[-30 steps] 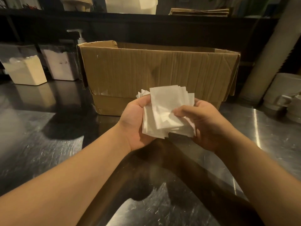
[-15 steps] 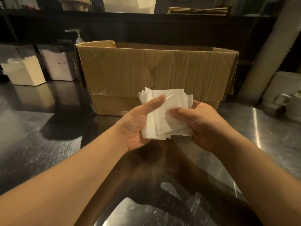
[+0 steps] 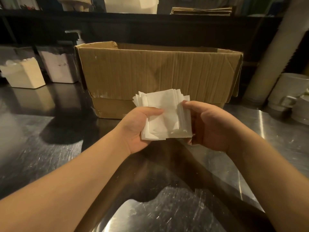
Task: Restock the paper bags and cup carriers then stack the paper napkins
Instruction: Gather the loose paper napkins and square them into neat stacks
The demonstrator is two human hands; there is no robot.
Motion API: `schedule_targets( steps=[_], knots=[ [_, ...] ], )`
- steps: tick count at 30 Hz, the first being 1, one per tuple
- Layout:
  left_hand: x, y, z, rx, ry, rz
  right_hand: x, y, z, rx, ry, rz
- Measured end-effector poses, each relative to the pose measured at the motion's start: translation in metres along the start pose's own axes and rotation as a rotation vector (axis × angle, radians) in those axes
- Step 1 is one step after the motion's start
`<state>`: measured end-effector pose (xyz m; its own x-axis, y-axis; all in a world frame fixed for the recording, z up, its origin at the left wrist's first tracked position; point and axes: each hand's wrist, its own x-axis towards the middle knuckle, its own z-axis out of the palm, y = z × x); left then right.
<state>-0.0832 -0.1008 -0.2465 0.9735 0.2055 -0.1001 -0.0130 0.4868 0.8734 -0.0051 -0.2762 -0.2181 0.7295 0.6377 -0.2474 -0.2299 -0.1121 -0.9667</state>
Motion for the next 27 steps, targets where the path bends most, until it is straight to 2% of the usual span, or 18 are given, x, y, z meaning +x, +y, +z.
schedule_targets(
  steps=[3, 5, 9, 11, 13, 19, 24, 27],
  knots=[
    [-0.002, 0.0, 0.001, -0.018, 0.004, -0.007, -0.003, -0.001, -0.002, -0.003, -0.033, 0.035],
    [-0.003, 0.0, 0.002, -0.016, 0.017, -0.01, -0.002, -0.001, 0.0, -0.024, 0.042, 0.004],
    [0.0, 0.0, 0.001, 0.001, 0.045, -0.02, 0.002, 0.001, 0.005, -0.177, 0.286, -0.198],
    [0.002, -0.002, 0.001, 0.019, 0.062, -0.025, 0.0, 0.003, 0.007, -0.375, 0.347, -0.33],
    [0.003, -0.003, 0.002, 0.032, 0.064, -0.028, 0.0, 0.004, 0.009, -0.441, 0.351, -0.373],
    [0.002, -0.003, 0.002, 0.012, 0.053, -0.01, 0.001, 0.001, 0.008, -0.301, 0.261, -0.145],
    [-0.003, -0.003, 0.008, -0.013, 0.008, -0.017, 0.005, 0.009, 0.01, -0.356, 0.212, -0.206],
    [-0.007, -0.002, 0.009, -0.034, -0.076, 0.004, 0.006, 0.004, 0.007, -0.021, 0.157, -0.157]
  ],
)
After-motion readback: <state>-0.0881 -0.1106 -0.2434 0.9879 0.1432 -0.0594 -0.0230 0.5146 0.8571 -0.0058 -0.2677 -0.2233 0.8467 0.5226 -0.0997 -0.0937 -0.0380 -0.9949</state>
